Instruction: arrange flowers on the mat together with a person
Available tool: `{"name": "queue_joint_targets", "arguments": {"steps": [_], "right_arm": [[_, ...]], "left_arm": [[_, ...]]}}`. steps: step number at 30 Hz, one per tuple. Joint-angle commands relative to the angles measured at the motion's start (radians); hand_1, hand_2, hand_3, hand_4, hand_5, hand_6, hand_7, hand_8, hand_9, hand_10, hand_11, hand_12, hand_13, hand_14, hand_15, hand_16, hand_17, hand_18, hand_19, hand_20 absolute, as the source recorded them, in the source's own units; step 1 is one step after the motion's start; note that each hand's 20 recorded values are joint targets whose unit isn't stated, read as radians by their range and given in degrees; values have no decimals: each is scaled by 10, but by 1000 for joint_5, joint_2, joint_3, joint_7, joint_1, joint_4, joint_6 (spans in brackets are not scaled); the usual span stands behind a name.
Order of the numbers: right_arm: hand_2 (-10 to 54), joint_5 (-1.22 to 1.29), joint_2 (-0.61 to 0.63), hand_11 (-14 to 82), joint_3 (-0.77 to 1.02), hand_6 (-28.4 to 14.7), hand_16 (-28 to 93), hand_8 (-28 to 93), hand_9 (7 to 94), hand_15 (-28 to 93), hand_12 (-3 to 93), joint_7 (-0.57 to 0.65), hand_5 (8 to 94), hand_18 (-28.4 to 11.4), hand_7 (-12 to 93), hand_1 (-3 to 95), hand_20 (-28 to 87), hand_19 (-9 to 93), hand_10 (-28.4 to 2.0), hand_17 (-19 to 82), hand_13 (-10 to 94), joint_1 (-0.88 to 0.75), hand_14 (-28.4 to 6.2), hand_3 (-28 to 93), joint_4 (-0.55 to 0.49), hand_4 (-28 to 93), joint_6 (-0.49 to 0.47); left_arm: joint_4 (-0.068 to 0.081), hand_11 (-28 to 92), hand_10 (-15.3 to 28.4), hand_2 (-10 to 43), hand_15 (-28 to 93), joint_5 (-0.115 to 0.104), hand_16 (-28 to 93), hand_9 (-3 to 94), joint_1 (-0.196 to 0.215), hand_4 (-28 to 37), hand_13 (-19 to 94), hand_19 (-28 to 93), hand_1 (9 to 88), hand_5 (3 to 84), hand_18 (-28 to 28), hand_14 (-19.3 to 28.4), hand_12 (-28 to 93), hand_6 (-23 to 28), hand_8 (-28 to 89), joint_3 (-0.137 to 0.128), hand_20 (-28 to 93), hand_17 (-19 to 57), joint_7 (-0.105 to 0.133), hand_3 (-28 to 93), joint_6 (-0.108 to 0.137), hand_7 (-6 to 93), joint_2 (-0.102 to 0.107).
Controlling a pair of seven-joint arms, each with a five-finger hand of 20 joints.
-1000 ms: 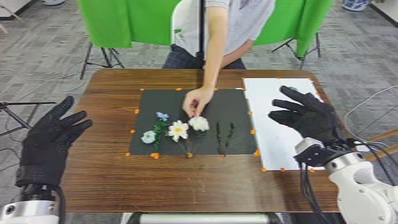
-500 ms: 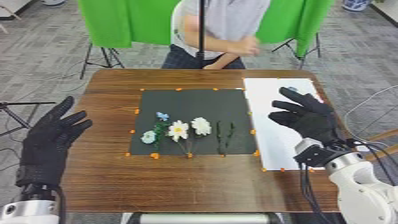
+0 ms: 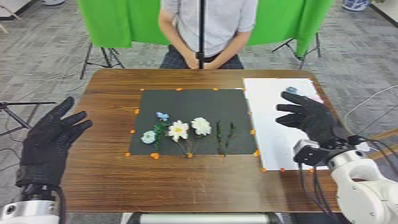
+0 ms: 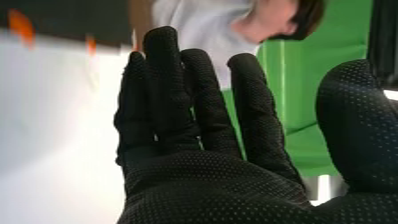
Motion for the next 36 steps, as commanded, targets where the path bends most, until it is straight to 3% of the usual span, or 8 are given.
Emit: {"name": "queue_joint_targets", "arguments": {"steps": [1,8,15,22,23,24,29,36], "right_arm": [[61,-410,152,159,-35,-18,80,-110,481,581,144,158,483,-206,131,255,183,639,-173,155,465,85,-177,753,23,-250,142],[51,-708,256,157,-152,-17,68,-110,476,599,142,347,483,-204,134,268,166,657,-171,170,482,207,-172,748,95,-247,218],[37,-951,325,153,-336,-16,64,-112,476,601,141,497,485,-204,137,279,150,669,-173,180,499,406,-164,747,224,-246,179],[23,-1132,356,143,-562,-12,64,-113,456,600,141,600,462,-204,135,284,137,676,-175,182,502,639,-159,750,398,-246,14],[20,-1130,367,142,-596,-10,65,-112,453,600,141,594,456,-203,135,285,134,676,-177,183,501,671,-158,750,423,-247,0],[17,-1131,372,139,-600,-7,65,-112,448,600,141,602,450,-201,134,285,133,676,-177,184,500,676,-156,751,432,-248,-32],[7,-1137,402,125,-644,5,62,-112,417,596,141,619,398,-200,128,283,125,682,-181,185,492,706,-150,756,477,-251,-80],[-7,-1105,389,114,-688,24,60,-109,396,594,140,625,350,-201,126,286,113,683,-185,184,486,754,-153,757,551,-257,-181]], "left_arm": [[-2,262,196,76,543,-2,-115,329,7,-283,224,486,189,338,209,268,90,65,-104,8,97,-104,-7,771,11,139,-3],[-3,263,195,76,544,3,-116,329,3,-283,224,486,190,338,208,268,90,66,-105,17,96,-104,-10,771,14,140,-1],[-2,263,195,76,544,3,-116,329,-6,-283,225,486,191,337,208,267,89,65,-106,22,96,-104,-17,773,14,141,-1],[5,264,195,76,544,18,-116,328,-35,-283,224,486,194,338,208,268,89,66,-106,35,96,-104,-36,773,0,141,-8],[3,264,195,76,544,7,-116,328,-28,-283,224,486,194,338,208,268,89,66,-106,38,96,-104,-17,773,9,141,4],[6,264,195,76,544,15,-116,328,-39,-283,224,487,195,338,209,268,89,66,-106,42,96,-104,-30,773,1,141,-1],[10,264,196,75,544,8,-116,329,-47,-283,224,487,196,338,209,267,88,66,-106,57,96,-104,-23,773,6,140,5],[15,263,195,75,546,17,-116,328,-55,-283,225,487,199,337,209,267,89,66,-106,64,96,-105,-16,774,-2,140,-5]]}}
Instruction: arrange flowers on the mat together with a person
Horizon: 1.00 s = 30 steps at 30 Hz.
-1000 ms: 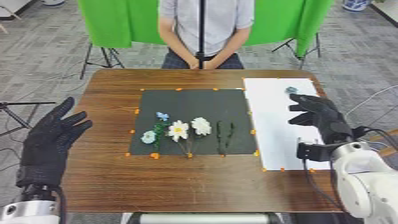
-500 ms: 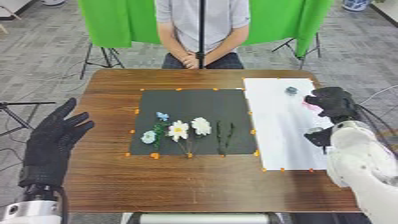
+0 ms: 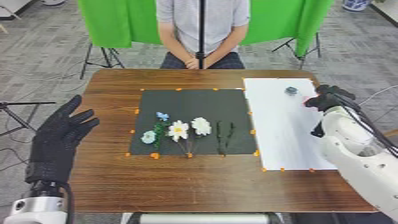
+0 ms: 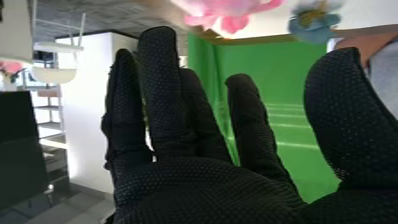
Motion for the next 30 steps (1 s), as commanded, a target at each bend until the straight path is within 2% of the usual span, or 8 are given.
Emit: {"name": "queue_joint_targets", "arguments": {"steps": [1,6,13,18,21,25,27,30], "right_arm": [[-8,17,7,113,-35,26,60,-110,395,593,140,7,348,-200,127,286,111,683,-185,184,486,57,-153,757,77,-258,-95],[-10,23,-6,111,-87,31,60,-113,396,591,141,4,343,-200,132,287,107,684,-184,182,486,91,-153,758,119,-260,-98],[-8,-3,-20,116,-157,25,58,-117,390,600,141,6,302,-201,137,278,101,693,-184,183,485,132,-152,767,143,-261,-90],[-11,-5,-34,115,-199,2,56,-113,378,600,141,12,277,-201,130,273,95,694,-189,186,483,165,-152,770,161,-261,-85],[-12,-23,-30,119,-253,11,54,-112,384,603,142,27,300,-204,140,275,90,699,-186,187,486,188,-151,769,175,-264,-14],[-22,-108,-18,156,-372,22,59,-134,494,582,135,27,451,-198,163,324,79,715,-154,227,568,237,-125,734,219,-276,130],[-55,-130,-21,198,-407,38,104,-137,621,548,138,17,599,-177,193,390,51,732,-112,264,662,253,-86,697,236,-281,156],[-87,-154,-29,212,-439,44,142,-42,771,528,186,19,731,-157,202,493,39,732,-79,285,723,267,-55,590,257,-281,175]], "left_arm": [[10,263,195,75,546,5,-116,328,10,-283,225,487,199,337,208,267,89,66,-105,5,96,-105,6,774,-6,140,-4],[12,264,196,75,546,3,-117,329,19,-283,224,487,200,338,208,267,89,66,-106,2,96,-104,10,774,-12,140,-4],[17,266,196,74,546,32,-117,329,-9,-283,224,487,202,339,209,267,88,67,-106,9,96,-105,-28,775,-39,142,-26],[20,266,195,74,546,35,-117,329,-11,-283,224,487,203,341,208,268,88,69,-106,12,95,-105,-28,775,-46,142,-30],[22,267,196,74,546,38,-117,329,-17,-283,225,487,203,346,209,267,88,73,-105,14,95,-105,-29,775,-50,140,-30],[23,269,196,74,546,38,-117,330,-20,-283,224,488,204,350,209,267,88,75,-104,14,95,-105,-31,775,-51,137,-33],[25,270,196,75,547,42,-117,330,-25,-283,224,488,204,350,209,268,87,76,-103,13,95,-105,-38,773,-57,138,-40],[26,270,196,75,547,33,-118,330,-26,-283,224,488,204,351,208,267,87,75,-103,19,95,-105,-26,772,-49,138,-31]]}}
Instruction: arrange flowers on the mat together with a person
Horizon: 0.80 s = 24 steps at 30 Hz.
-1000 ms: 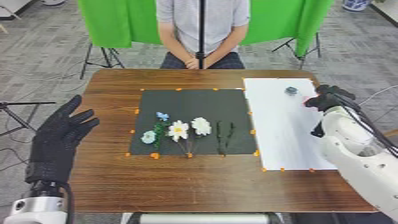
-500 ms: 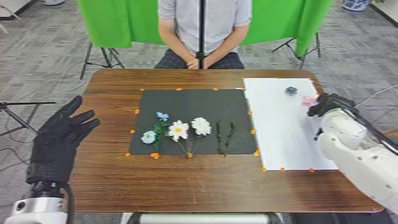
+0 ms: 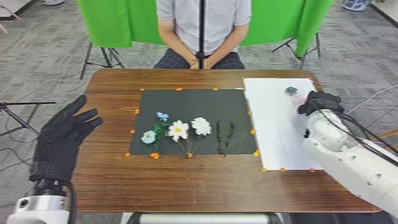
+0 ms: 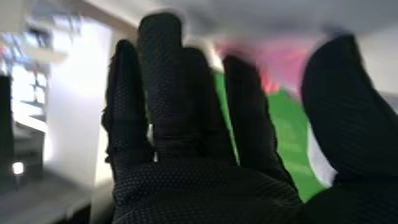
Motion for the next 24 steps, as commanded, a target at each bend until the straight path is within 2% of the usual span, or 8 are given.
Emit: {"name": "queue_joint_targets", "arguments": {"steps": [1,4,11,12,13,15,20,24], "right_arm": [[-91,-97,-12,192,-62,50,155,-23,815,525,227,-7,773,-149,206,524,37,733,-68,291,743,29,-46,571,45,-282,52],[-95,-106,-5,178,-57,56,189,8,898,547,305,3,840,-128,202,600,38,743,-44,305,788,21,-24,516,38,-282,72],[-95,-135,21,226,-22,45,203,28,914,592,318,30,859,-119,197,621,46,758,-43,310,803,4,-22,514,0,-283,195],[-95,-144,25,230,-10,43,203,30,915,596,315,33,862,-119,196,619,47,762,-43,310,805,-2,-23,522,-13,-283,209],[-95,-160,21,232,3,42,204,31,917,598,313,27,864,-119,195,619,48,763,-44,310,805,-2,-23,525,-18,-283,218],[-95,-175,29,236,20,40,204,35,917,599,311,33,866,-119,194,616,48,764,-44,311,805,-10,-23,531,-48,-283,260],[-95,-167,51,238,71,36,203,38,916,601,310,-29,867,-120,189,609,48,768,-47,311,806,-47,-24,547,-187,-283,286],[-95,-120,35,239,72,36,204,42,911,604,312,-128,865,-121,189,595,47,770,-48,308,799,-47,-27,569,-301,-283,236]], "left_arm": [[8,270,196,76,546,-6,-118,330,2,-283,224,488,202,350,208,267,87,75,-102,11,95,-105,2,771,-2,138,-2],[10,270,196,75,546,3,-118,330,-1,-283,223,488,200,350,208,268,87,75,-103,10,95,-105,-3,773,-6,137,-7],[5,269,198,76,546,5,-118,331,17,-283,224,488,198,349,208,268,87,75,-103,2,95,-105,-3,772,-9,137,-18],[6,269,198,76,546,10,-118,331,13,-283,224,487,197,349,208,268,87,75,-103,0,95,-105,-11,773,-13,138,-22],[2,269,198,76,546,6,-118,331,21,-283,224,487,198,349,208,268,87,75,-103,-1,95,-105,-2,772,-4,138,-18],[2,269,198,76,546,12,-118,332,15,-283,224,487,198,349,208,267,87,75,-103,-3,95,-105,-13,773,-10,139,-23],[-4,270,197,76,547,15,-118,331,21,-283,224,487,198,349,208,267,87,74,-103,-13,95,-105,-26,772,-7,139,-22],[-9,270,197,75,547,5,-118,331,31,-283,224,487,198,348,208,267,87,74,-103,-19,95,-105,-18,775,5,139,-10]]}}
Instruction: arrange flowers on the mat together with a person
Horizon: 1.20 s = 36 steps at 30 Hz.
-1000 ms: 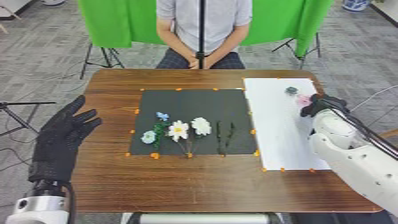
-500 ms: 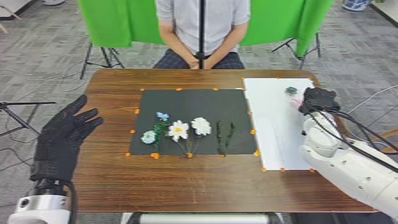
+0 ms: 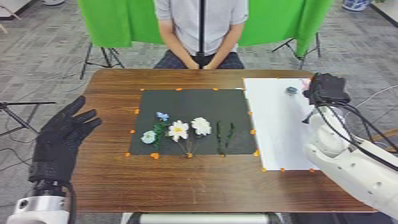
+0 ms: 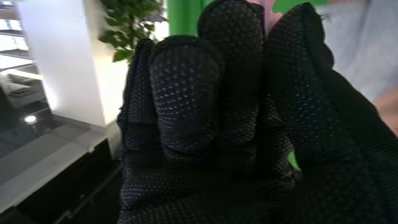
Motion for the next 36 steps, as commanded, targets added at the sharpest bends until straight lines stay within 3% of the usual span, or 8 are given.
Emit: {"name": "queue_joint_targets", "arguments": {"steps": [1,6,12,15,25,26,29,36], "right_arm": [[-95,61,-12,238,16,36,205,42,908,605,313,-178,862,-121,188,592,47,769,-50,305,794,8,-28,572,-215,-283,-66],[-95,93,-54,242,-49,36,202,41,894,605,310,-286,853,-125,192,570,47,764,-57,291,780,41,-31,596,-284,-283,-187],[-95,77,-96,248,-124,41,195,32,883,595,305,-328,842,-127,198,557,48,751,-62,282,767,59,-34,607,-282,-283,-289],[-95,53,-100,248,-158,41,194,28,879,594,303,-340,841,-128,201,557,50,749,-62,279,763,64,-36,606,-275,-283,-316],[-95,16,-68,248,-206,47,189,17,868,589,302,-357,826,-129,202,549,56,744,-65,272,753,49,-41,609,-298,-283,-400],[-95,5,-69,248,-204,48,189,15,867,588,301,-359,823,-129,202,547,57,743,-65,271,751,42,-41,609,-296,-283,-402],[-95,17,-73,252,-200,51,185,4,861,586,293,-355,810,-131,205,541,63,741,-67,269,748,37,-42,615,-299,-283,-416],[-95,-15,-74,268,-188,34,179,-19,825,583,266,-363,749,-135,195,500,77,734,-72,256,725,27,-50,623,-312,-283,-449]], "left_arm": [[-9,270,197,75,547,-6,-118,331,27,-283,224,487,198,348,208,267,87,75,-103,-14,95,-105,-8,775,9,138,9],[-9,270,197,75,547,-9,-118,331,21,-283,224,487,198,349,208,267,87,75,-103,-8,95,-105,-10,775,7,139,21],[-8,269,197,75,547,-7,-118,331,17,-283,224,487,199,348,208,267,87,74,-103,-2,95,-105,-20,775,6,140,24],[-8,270,197,75,548,-14,-118,331,25,-283,223,488,200,349,208,267,87,75,-104,-2,95,-105,-11,776,14,140,27],[-8,271,196,74,548,-15,-118,331,31,-283,224,489,201,350,208,267,87,76,-103,-8,95,-105,-16,778,9,139,34],[-8,271,196,74,548,-11,-118,331,29,-283,224,488,201,351,208,267,87,76,-103,-9,95,-105,-28,778,4,139,29],[-8,271,197,74,547,-13,-119,331,30,-283,224,489,201,352,208,267,87,76,-103,-8,95,-105,-29,777,4,138,30],[-7,272,197,74,548,7,-118,331,20,-283,224,489,202,353,208,267,87,77,-103,-10,94,-105,-54,777,-10,139,13]]}}
